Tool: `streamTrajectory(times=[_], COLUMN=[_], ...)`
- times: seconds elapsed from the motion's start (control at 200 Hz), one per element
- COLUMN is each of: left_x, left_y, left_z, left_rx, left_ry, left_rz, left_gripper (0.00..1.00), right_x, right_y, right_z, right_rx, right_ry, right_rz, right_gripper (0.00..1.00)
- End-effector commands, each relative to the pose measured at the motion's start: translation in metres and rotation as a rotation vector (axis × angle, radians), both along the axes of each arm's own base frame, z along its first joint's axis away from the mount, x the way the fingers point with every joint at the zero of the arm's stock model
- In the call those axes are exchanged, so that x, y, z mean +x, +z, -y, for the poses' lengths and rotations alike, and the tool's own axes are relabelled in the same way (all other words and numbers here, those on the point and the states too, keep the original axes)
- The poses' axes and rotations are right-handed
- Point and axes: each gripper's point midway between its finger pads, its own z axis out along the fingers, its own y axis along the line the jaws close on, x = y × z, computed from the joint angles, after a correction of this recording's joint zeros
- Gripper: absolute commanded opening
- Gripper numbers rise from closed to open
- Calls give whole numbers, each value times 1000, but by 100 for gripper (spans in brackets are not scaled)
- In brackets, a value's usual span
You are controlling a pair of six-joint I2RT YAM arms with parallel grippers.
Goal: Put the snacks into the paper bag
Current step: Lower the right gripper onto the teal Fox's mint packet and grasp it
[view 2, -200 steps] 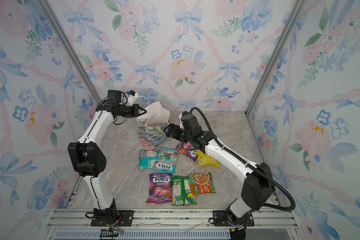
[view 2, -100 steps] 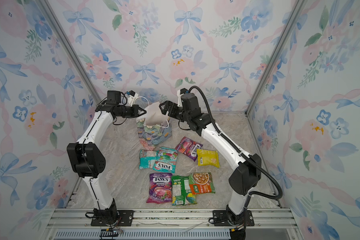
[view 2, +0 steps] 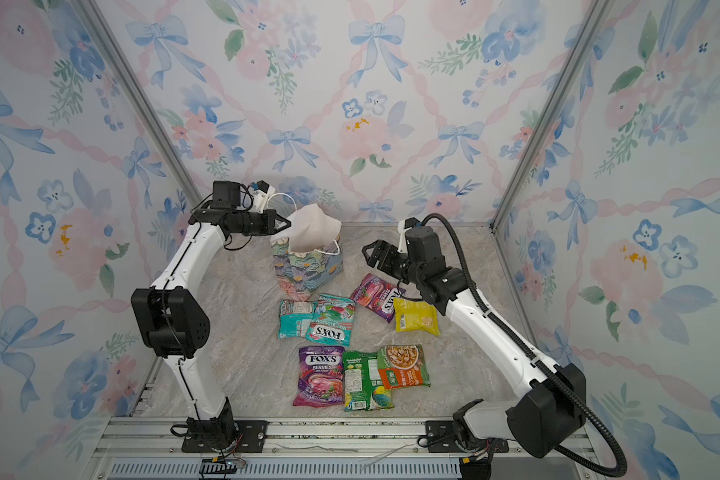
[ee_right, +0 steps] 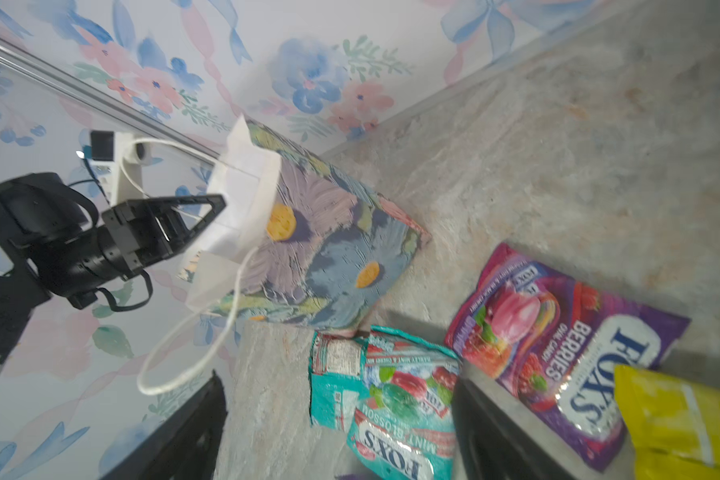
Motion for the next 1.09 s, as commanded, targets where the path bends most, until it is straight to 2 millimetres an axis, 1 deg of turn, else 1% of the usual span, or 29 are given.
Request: streamTrajectory(times=[0.0, 0.06, 0.15, 0.22, 0.28, 0.355, 0.43, 0.575, 0.59, 0.71, 0.775, 0.815, 0.825, 0.84, 1.09], left_x=[-7, -7, -8, -8, -9, -9, -10, -11, -11, -11, -11, -11, -11, -11, -11], left_y=[6, 6, 5, 4, 4, 3, 2, 2, 2, 2, 1, 0, 1, 1, 0], left_z=[-3, -3, -2, -2, -2, -3, -2, -2, -2, -2, -2, -2, -2, -2, -2], left_rx=[10, 9, 7, 6, 7, 6, 4, 4, 4, 3, 3, 1, 2, 1, 3], left_ry=[-2, -3, -3, -3, -2, -2, -4, -4, -4, -5, -4, -5, -5, -6, -5], left_rz=[9, 9, 4, 2, 1, -3, -7, -8, -6, -9, -10, -12, -11, -12, -12], left_gripper=[0, 0, 0, 0, 0, 0, 0, 0, 0, 0, 0, 0, 0, 0, 0], right_x=[-27, -39, -50, -55, -58, -59, -58, -53, -53, -50, -48, -47, -47, -48, -48], right_y=[-55, -77, -107, -126, -141, -156, -166, -181, -185, -196, -201, -199, -206, -210, -226], right_z=[-15, -23, -37, -47, -51, -55, -56, -59, -59, -62, -65, -67, -67, -68, -72], right_rx=[2, -10, 18, 61, 65, 54, 44, 49, 47, 58, 72, 81, 73, 71, 78], right_ry=[42, 66, 89, 103, 107, 110, 108, 98, 95, 89, 85, 89, 88, 88, 87], right_rz=[-154, -206, -279, -321, -353, -375, -389, -402, -409, -423, -430, -424, -439, -447, -475], right_gripper=[85, 83, 79, 77, 76, 75, 74, 72, 72, 70, 70, 70, 70, 69, 68])
